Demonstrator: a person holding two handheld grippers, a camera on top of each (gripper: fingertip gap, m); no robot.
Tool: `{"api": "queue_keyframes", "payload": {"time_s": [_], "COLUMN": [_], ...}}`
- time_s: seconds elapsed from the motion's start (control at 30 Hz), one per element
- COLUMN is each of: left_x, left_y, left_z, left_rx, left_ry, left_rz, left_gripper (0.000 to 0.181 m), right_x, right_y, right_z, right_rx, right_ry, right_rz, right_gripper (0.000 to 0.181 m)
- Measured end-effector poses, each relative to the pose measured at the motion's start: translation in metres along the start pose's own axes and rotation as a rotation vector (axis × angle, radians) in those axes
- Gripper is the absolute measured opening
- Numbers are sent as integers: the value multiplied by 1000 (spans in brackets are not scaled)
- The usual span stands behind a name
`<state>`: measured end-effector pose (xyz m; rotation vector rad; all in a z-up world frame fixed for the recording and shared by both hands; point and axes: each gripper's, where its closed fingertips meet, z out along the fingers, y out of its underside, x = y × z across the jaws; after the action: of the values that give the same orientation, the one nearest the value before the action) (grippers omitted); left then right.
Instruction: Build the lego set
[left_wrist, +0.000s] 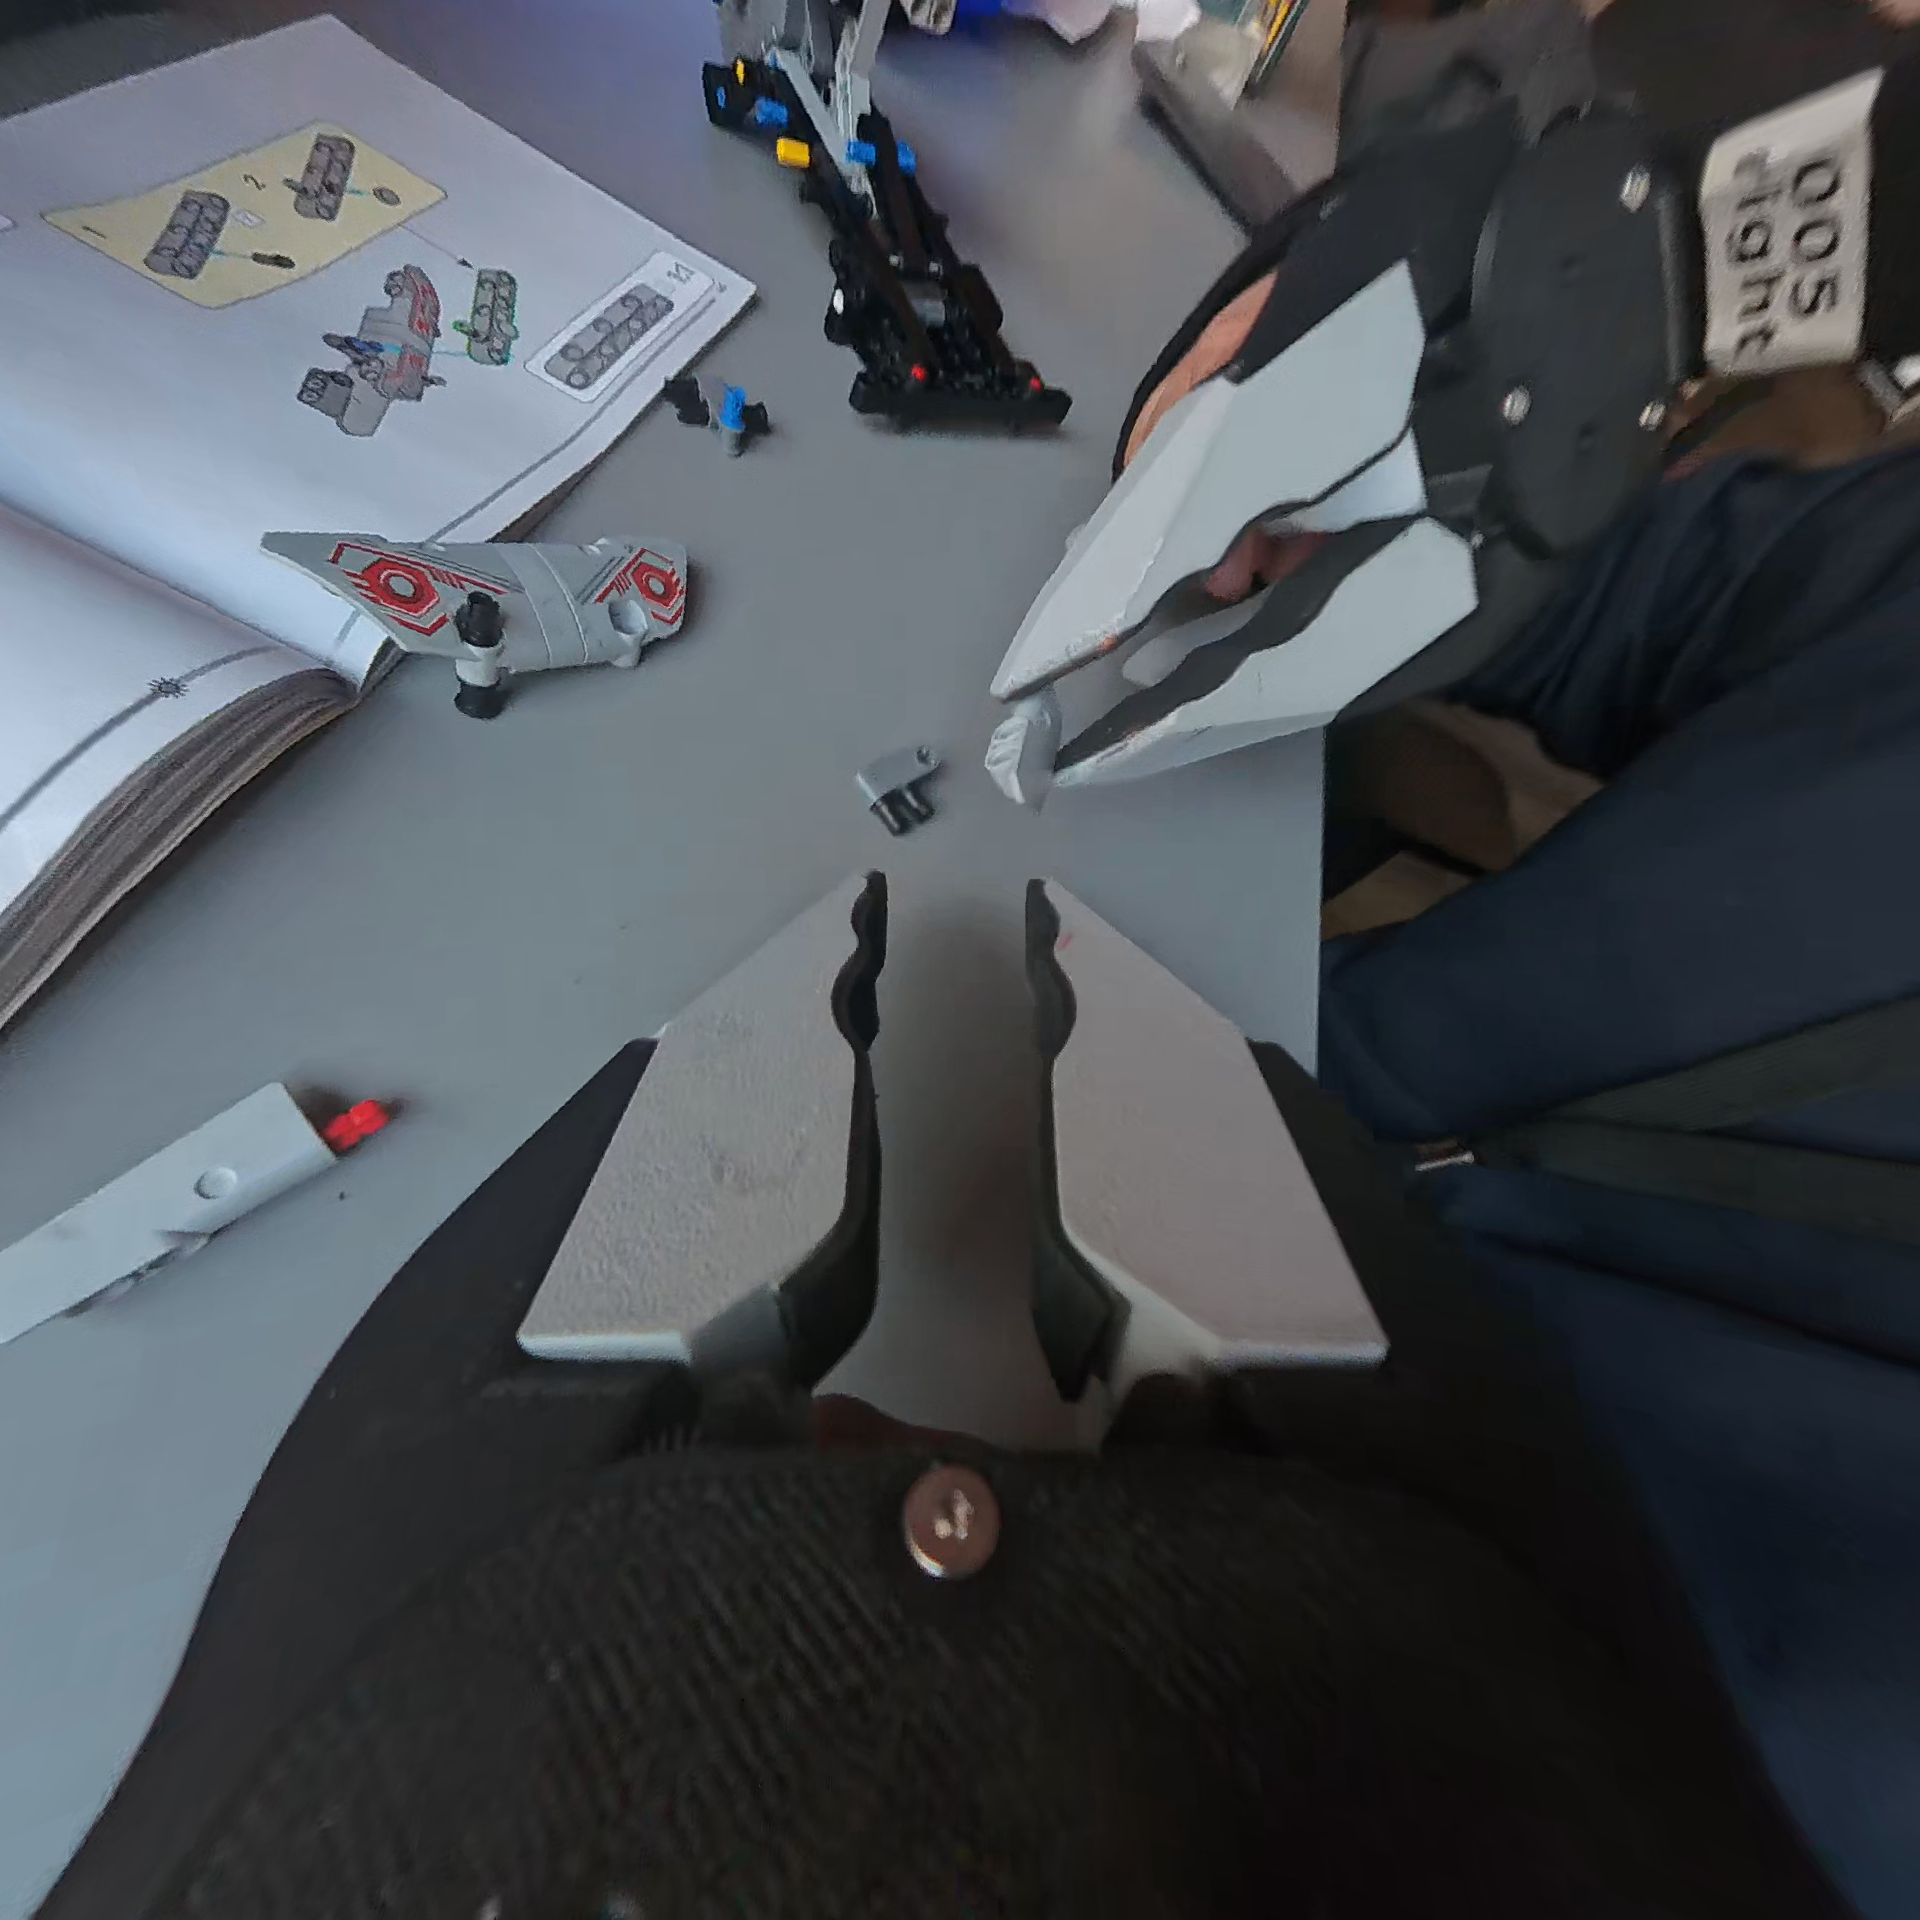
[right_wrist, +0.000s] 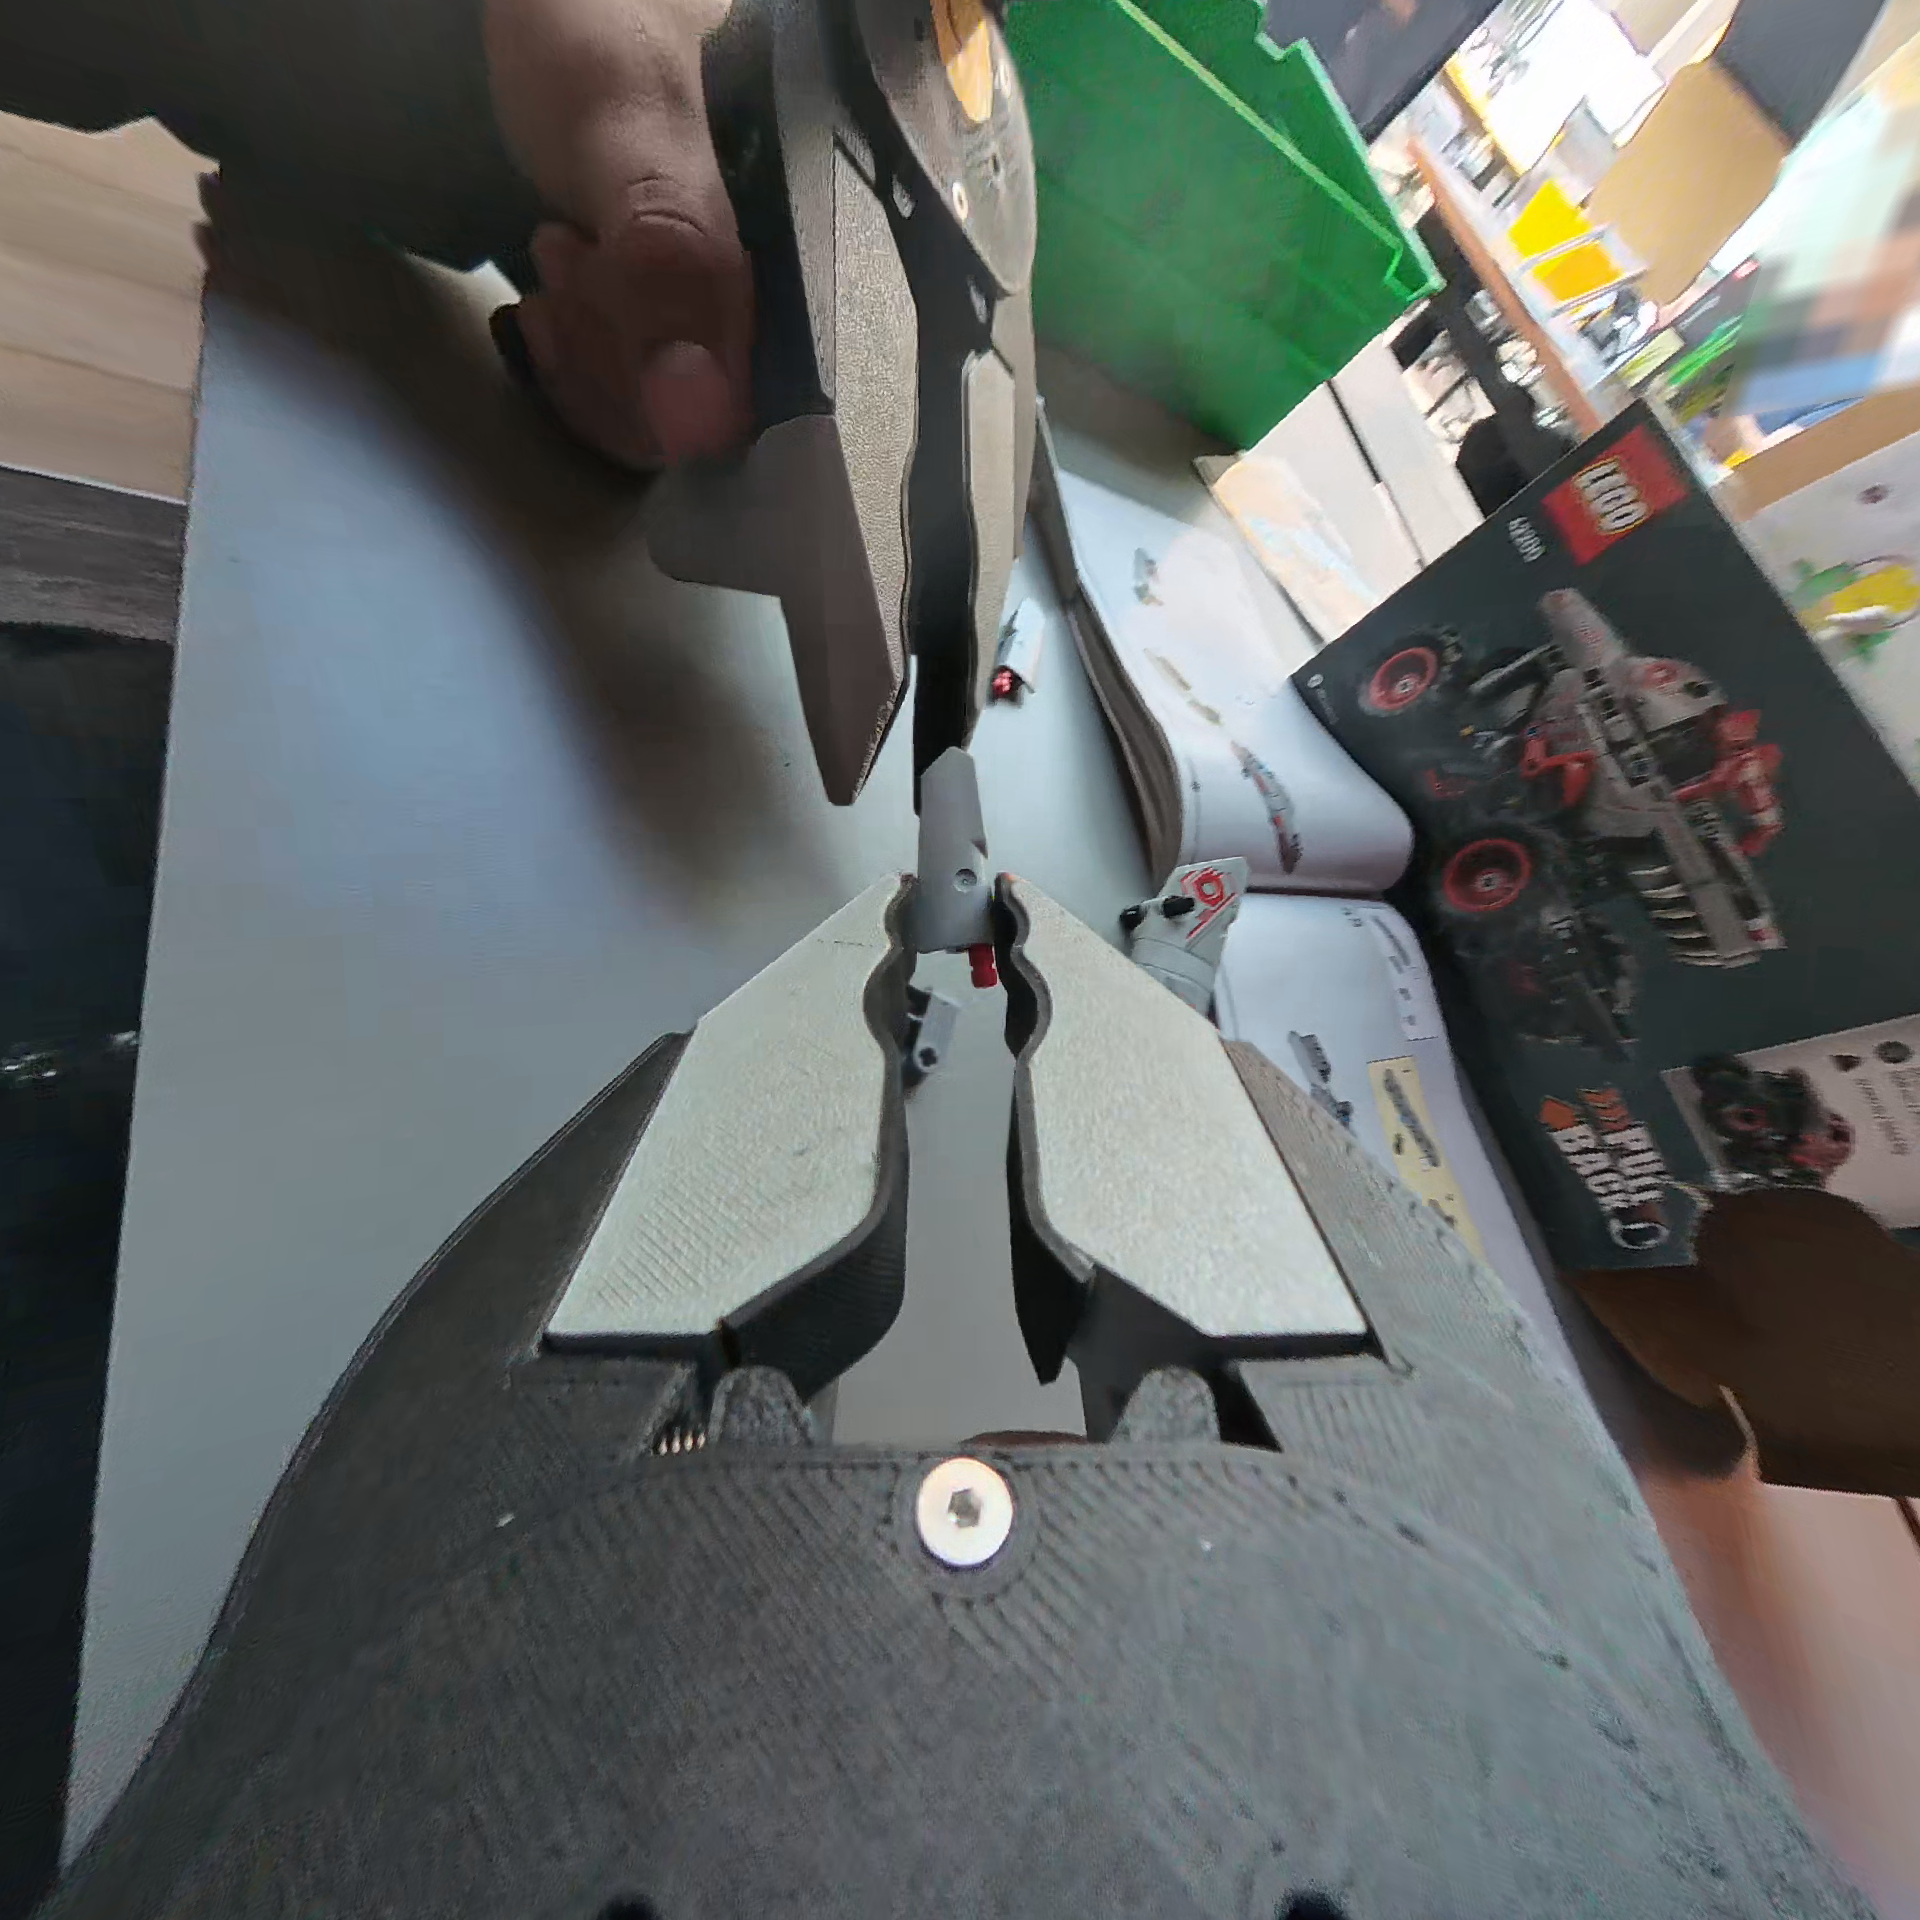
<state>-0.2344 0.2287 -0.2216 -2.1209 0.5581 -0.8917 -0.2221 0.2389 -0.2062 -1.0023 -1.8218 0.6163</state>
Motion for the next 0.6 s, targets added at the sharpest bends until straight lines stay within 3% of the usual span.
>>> {"api": "queue_keyframes", "payload": {"time_s": [0.27, 0.6], "left_x": [5, 16], "left_y": [-16, -29], "left_z": [1, 2], "left_rx": [110, 178], "left_ry": [64, 146], "left_rz": [-102, -122], "left_gripper": [25, 20], "right_x": [13, 12], "right_y": [-9, -16], "right_z": [-3, -6], "right_rx": [1, 2], "right_ry": [168, 243], "right_rz": [-120, -239], "right_gripper": [11, 12]}}
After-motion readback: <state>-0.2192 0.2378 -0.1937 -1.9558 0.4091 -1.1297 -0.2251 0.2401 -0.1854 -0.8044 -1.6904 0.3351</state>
